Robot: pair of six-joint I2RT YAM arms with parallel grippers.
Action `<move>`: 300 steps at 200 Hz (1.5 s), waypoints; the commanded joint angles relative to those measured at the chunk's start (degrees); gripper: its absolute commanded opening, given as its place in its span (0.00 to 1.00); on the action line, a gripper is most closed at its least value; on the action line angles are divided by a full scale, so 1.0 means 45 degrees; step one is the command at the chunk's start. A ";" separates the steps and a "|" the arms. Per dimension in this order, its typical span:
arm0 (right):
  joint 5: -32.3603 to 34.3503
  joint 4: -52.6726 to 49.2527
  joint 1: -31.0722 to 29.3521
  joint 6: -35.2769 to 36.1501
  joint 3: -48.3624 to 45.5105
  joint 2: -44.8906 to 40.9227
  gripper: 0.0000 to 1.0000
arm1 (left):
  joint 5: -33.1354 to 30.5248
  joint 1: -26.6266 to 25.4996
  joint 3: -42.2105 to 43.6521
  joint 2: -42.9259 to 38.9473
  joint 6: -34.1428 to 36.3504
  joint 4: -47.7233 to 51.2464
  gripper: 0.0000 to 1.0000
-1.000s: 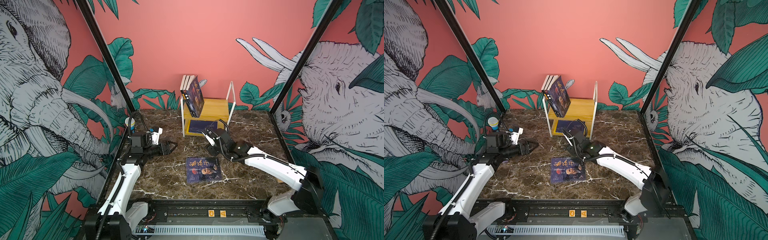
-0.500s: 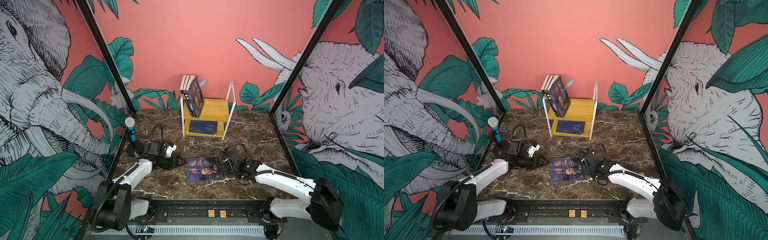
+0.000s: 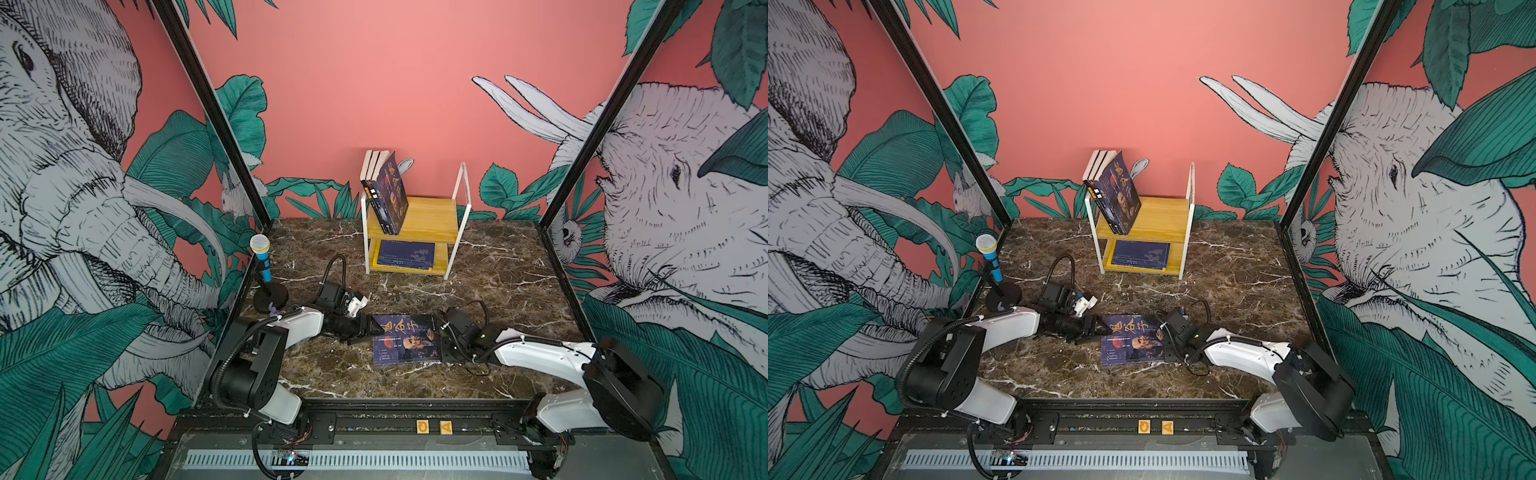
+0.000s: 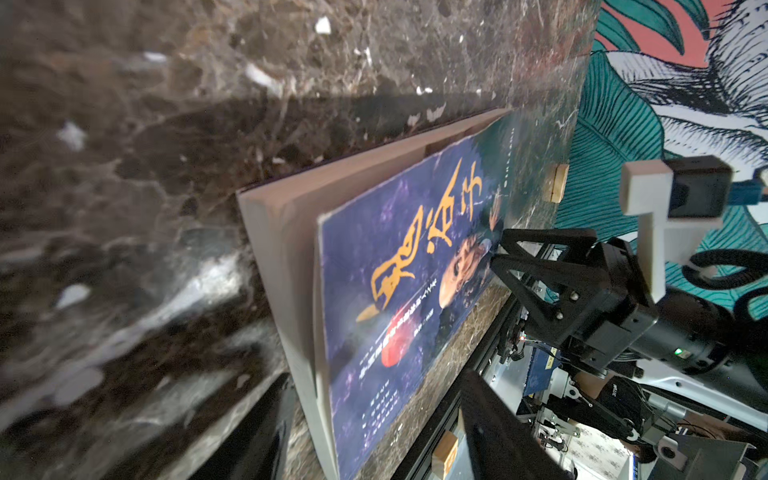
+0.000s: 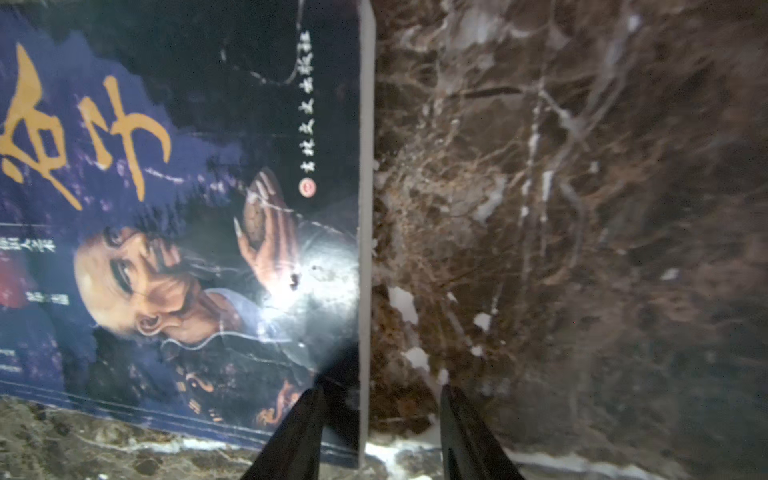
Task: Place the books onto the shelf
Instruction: 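Release the blue book and move both grippers to the purple book, then lift the purple book's edge with the left gripper while the right grasps it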
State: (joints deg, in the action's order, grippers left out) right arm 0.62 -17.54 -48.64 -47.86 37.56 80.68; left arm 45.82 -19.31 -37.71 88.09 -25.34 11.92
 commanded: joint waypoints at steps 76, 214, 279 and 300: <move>-0.1308 0.1382 -0.0308 -0.0381 0.0588 0.1808 0.42 | 0.0865 -0.0103 -0.1429 -0.0642 -0.0179 0.0580 0.37; 0.1156 0.0385 -0.1092 0.2845 0.0559 -0.1468 0.51 | 0.1412 0.0325 -0.2358 -0.1738 -0.0432 0.1962 0.00; 0.6318 0.3044 -0.4842 0.8026 0.0314 -0.1459 0.64 | 0.1920 0.1257 -0.2942 -0.2134 -0.1240 0.2536 0.00; 0.8311 0.5891 -0.6200 1.1039 -0.0125 -0.0328 0.67 | 0.2150 0.1323 -0.2811 -0.2124 -0.1543 0.2294 0.00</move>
State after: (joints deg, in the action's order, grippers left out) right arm 23.66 -5.37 -71.57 -15.57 39.27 74.91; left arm 51.94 -13.69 -49.12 80.42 -29.74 22.00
